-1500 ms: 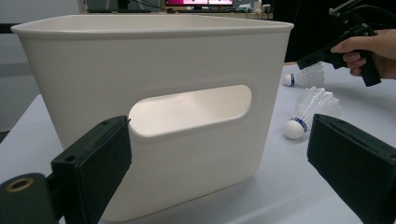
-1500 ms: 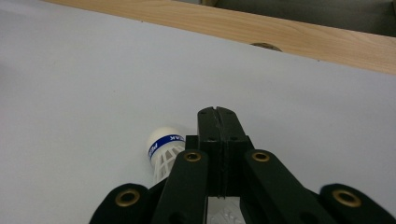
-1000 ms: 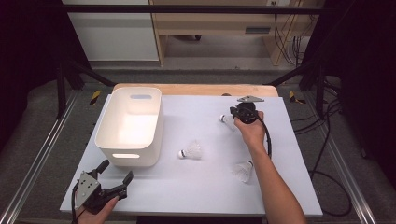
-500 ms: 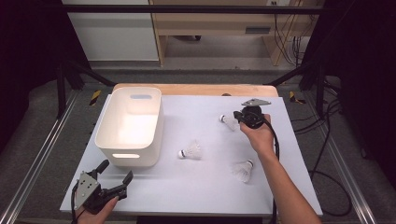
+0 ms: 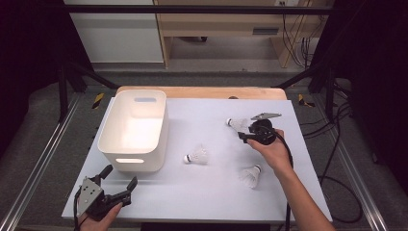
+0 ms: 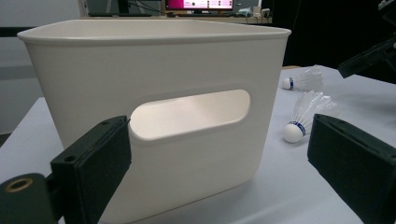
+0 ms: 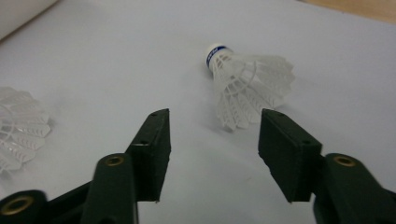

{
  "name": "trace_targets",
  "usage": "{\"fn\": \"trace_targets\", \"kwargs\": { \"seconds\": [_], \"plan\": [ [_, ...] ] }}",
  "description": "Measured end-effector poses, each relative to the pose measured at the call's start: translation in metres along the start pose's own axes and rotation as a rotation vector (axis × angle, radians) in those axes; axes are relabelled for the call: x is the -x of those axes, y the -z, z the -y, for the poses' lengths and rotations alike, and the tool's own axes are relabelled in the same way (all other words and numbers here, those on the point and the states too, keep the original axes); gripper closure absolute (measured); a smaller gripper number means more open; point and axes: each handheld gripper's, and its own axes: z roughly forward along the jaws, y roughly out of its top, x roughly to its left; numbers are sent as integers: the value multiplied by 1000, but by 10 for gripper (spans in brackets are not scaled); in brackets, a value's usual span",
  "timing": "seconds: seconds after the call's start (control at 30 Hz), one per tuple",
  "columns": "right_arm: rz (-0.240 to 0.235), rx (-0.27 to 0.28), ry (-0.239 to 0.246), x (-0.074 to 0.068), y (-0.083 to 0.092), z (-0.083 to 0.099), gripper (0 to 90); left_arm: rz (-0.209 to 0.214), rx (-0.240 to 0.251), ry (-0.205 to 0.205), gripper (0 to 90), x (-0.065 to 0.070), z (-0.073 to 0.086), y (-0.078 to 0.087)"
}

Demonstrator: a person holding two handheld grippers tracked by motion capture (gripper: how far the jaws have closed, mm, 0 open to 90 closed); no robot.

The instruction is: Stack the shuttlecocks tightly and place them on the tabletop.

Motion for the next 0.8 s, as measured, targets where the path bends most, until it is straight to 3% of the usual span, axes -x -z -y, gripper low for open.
{"fn": "trace_targets", "kwargs": {
  "seconds": [0.53, 0.6, 0.67, 0.8],
  "plan": [
    [-50, -68, -5, -3, -26, 8, 256, 0, 0, 0, 63, 0, 0, 0],
    [-61, -66, -8, -3, -29, 8, 277, 0, 1, 0, 63, 0, 0, 0],
    [-41, -63, -1, -3, -32, 8, 328, 0, 1, 0, 63, 0, 0, 0],
    [-18, -10, -10, 2, -37, 4, 459, 1, 0, -2, 63, 1, 0, 0]
  ]
}}
